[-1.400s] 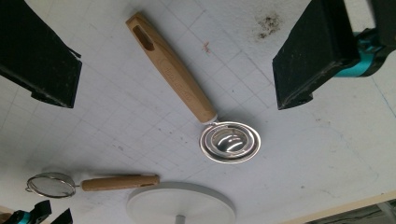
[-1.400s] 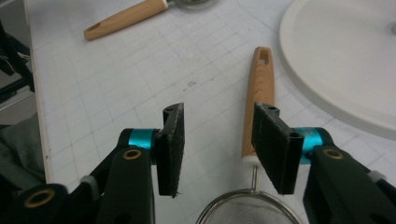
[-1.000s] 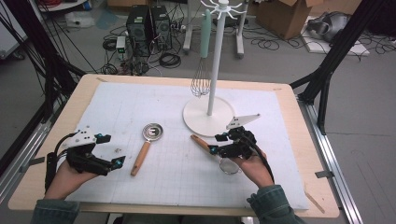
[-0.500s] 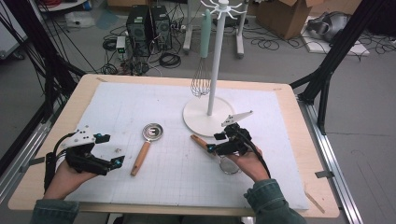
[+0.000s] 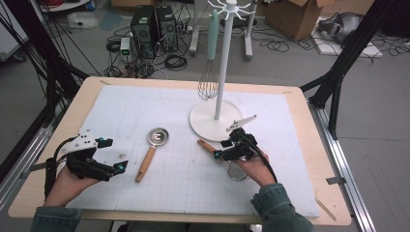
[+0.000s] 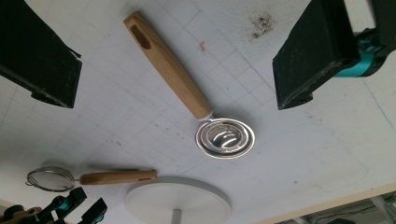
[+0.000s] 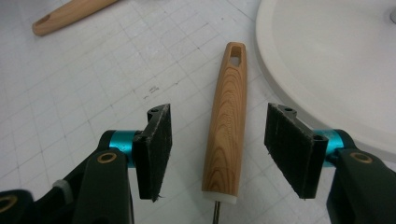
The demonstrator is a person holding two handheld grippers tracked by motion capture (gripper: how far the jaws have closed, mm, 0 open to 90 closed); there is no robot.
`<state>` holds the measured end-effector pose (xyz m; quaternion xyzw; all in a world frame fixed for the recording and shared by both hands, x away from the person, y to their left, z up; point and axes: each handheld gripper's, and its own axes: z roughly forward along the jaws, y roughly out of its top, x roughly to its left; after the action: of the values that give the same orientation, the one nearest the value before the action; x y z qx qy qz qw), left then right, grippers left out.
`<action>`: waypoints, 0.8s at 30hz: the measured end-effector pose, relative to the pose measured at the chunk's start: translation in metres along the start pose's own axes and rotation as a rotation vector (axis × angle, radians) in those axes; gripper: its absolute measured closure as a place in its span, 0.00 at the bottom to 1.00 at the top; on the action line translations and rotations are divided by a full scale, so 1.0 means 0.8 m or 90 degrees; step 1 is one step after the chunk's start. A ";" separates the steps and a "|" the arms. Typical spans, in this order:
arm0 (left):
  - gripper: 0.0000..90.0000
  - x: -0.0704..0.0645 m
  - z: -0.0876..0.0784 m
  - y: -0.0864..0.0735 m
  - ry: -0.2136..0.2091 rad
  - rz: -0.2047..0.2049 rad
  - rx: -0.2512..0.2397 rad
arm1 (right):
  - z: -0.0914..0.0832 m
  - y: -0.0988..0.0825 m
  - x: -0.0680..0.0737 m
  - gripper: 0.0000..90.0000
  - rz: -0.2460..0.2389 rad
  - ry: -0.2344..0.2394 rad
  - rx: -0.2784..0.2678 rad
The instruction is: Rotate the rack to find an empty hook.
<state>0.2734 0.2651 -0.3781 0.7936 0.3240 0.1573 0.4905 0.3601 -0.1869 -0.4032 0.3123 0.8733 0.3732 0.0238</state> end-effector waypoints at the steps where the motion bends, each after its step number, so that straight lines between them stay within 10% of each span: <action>1: 0.02 0.000 0.000 0.000 0.000 -0.001 0.000 | 0.000 0.000 -0.001 0.46 0.001 0.001 0.003; 24: 0.02 0.001 -0.001 0.000 0.001 -0.001 -0.001 | 0.021 -0.001 -0.001 0.51 0.001 0.012 0.051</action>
<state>0.2735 0.2663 -0.3777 0.7929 0.3247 0.1581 0.4908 0.3649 -0.1772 -0.4156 0.3100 0.8874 0.3412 0.0026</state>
